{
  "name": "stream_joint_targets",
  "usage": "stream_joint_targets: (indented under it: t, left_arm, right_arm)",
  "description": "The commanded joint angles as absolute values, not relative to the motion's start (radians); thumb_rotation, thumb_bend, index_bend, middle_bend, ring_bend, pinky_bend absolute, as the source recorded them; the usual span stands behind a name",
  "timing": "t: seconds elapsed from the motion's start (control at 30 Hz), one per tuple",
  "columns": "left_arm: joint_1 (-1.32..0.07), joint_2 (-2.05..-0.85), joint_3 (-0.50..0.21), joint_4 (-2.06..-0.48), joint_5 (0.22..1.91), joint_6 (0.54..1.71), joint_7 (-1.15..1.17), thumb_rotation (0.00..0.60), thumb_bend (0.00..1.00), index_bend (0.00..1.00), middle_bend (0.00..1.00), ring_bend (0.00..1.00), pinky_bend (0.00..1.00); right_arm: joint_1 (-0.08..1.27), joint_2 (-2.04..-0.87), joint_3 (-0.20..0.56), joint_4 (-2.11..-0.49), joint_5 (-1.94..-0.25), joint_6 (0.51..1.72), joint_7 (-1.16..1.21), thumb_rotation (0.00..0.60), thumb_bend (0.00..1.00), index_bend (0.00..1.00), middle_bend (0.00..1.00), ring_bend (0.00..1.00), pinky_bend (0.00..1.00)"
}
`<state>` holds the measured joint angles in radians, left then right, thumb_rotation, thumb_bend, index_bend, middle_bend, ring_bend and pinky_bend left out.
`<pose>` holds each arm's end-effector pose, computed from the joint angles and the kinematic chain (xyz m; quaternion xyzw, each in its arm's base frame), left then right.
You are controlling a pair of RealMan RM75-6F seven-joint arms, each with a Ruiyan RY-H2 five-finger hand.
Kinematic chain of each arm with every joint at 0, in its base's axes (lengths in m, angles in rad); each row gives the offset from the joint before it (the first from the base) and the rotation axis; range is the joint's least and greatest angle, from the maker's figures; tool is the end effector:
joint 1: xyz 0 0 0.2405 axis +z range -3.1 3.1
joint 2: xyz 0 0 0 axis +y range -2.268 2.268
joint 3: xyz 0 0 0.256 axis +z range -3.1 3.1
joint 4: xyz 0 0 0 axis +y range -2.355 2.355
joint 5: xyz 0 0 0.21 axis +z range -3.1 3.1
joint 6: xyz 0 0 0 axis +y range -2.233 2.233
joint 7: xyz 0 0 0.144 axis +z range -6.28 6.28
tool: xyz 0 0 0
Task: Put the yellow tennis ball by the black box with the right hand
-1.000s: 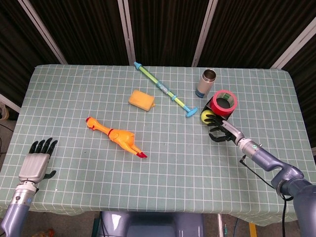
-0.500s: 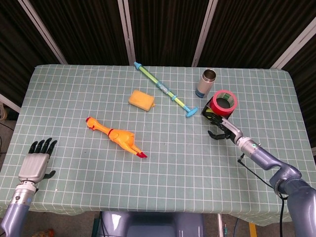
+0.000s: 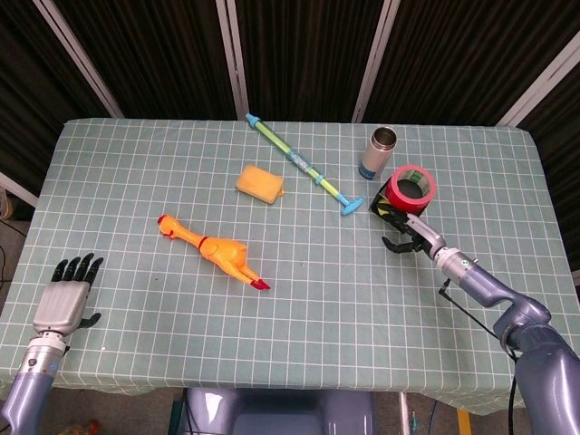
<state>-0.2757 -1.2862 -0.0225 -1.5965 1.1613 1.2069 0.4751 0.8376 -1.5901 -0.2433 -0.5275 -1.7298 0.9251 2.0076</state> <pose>-0.3146 0.2234 0.0763 -0.6765 -0.3967 -0.2015 0.5868 -0.2819 -0.4183 0.0433 0.4879 -0.7492 0.4240 0.1445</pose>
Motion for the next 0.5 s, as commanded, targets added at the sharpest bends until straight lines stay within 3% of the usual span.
stream_joint_targets:
  t: [0.03,0.5]
  left_arm:
    - [-0.274,-1.285,-0.022,-1.598,1.164,1.211,0.474,0.6,0.17,0.0,0.0,0.0,0.01]
    - [-0.27,-1.276,-0.017,-1.603,1.172,1.215,0.46,0.6,0.17,0.0,0.0,0.0,0.01]
  right_arm:
    - [0.837,-1.608,-0.249,-0.492,-1.737,0.928,2.012,0.6,0.53,0.0,0.0,0.0,0.0]
    - [0.805,-1.659,-0.214,-0.442,-1.708,0.944,1.788,0.6,0.47,0.0,0.0,0.0,0.0]
